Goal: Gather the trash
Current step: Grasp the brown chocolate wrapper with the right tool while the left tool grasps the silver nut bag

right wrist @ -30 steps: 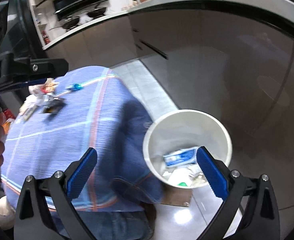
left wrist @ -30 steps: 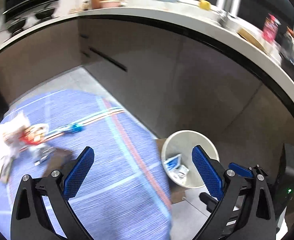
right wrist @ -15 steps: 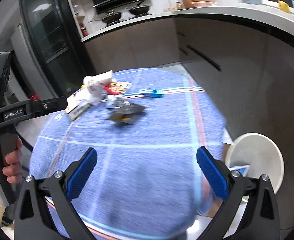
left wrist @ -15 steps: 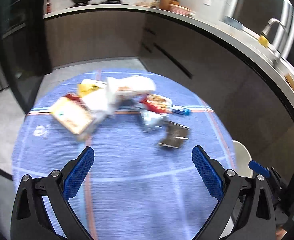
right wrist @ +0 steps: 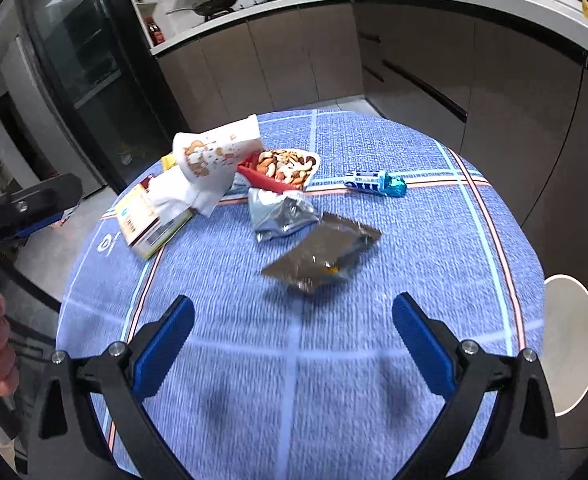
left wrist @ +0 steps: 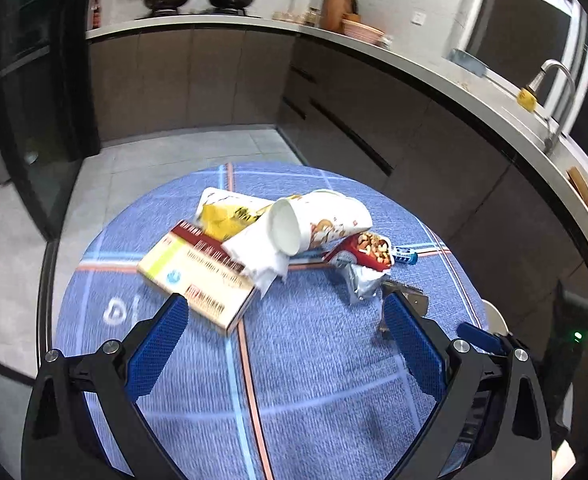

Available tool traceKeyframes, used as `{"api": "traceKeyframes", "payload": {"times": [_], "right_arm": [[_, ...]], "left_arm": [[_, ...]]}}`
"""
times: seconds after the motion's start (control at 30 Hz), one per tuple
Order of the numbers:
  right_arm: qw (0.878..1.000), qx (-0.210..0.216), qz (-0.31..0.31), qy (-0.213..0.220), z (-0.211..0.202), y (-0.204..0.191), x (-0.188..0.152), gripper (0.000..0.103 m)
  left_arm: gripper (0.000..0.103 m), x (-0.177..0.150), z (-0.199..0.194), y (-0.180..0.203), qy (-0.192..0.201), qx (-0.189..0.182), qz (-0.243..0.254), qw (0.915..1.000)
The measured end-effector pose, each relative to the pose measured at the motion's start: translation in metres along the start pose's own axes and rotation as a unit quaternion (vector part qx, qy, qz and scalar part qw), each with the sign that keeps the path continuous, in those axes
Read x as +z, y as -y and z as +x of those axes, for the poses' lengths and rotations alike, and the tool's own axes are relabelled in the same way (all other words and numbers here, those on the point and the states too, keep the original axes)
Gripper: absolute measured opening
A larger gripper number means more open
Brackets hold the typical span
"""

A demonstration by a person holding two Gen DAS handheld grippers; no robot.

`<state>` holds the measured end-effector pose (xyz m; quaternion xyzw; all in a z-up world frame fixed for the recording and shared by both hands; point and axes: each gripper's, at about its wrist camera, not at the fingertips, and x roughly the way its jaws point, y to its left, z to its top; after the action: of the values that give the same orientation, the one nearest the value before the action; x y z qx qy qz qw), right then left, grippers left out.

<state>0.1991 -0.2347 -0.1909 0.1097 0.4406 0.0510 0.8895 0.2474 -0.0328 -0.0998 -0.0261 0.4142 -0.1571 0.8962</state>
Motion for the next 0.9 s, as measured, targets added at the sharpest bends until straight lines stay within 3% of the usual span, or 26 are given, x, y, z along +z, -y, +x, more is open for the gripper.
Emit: {"api": "traceKeyframes", "payload": {"times": [0.17,0.3,0.37,0.4,0.43,0.47,0.53,0.7,0.9], "right_arm": [[0.999,-0.022,0.023,-0.01,0.025,0.002,0.015,0.087],[0.999,-0.03,0.029,-0.016,0.038,0.005,0.019,0.075],[0.999,-0.032,0.029,-0.022,0.044,0.007,0.02,0.058],[0.999,-0.035,0.028,-0.027,0.046,0.008,0.019,0.039],[0.998,-0.036,0.026,-0.035,0.049,0.011,0.017,0.028],[0.998,-0.03,0.026,-0.038,0.05,0.013,0.015,0.027],[0.999,-0.016,0.025,-0.037,0.047,0.016,0.011,0.015],[0.999,-0.022,0.013,-0.02,0.03,0.022,0.002,0.013],[0.999,-0.02,0.029,-0.013,0.014,0.032,-0.01,0.013]], "left_arm": [[0.095,0.025,0.021,-0.002,-0.015,-0.012,0.006,0.9998],[0.094,0.025,0.038,0.011,-0.026,-0.037,0.03,0.9985],[0.093,0.021,0.046,0.018,-0.034,-0.046,0.04,0.9976],[0.089,0.018,0.051,0.021,-0.039,-0.051,0.045,0.9969],[0.087,0.016,0.056,0.024,-0.045,-0.058,0.047,0.9962],[0.085,0.015,0.059,0.025,-0.048,-0.061,0.048,0.9958],[0.085,0.016,0.063,0.025,-0.048,-0.062,0.049,0.9957],[0.085,0.024,0.068,0.022,-0.053,-0.07,0.041,0.9953],[0.088,0.022,0.09,0.048,-0.06,-0.063,0.065,0.9941]]}}
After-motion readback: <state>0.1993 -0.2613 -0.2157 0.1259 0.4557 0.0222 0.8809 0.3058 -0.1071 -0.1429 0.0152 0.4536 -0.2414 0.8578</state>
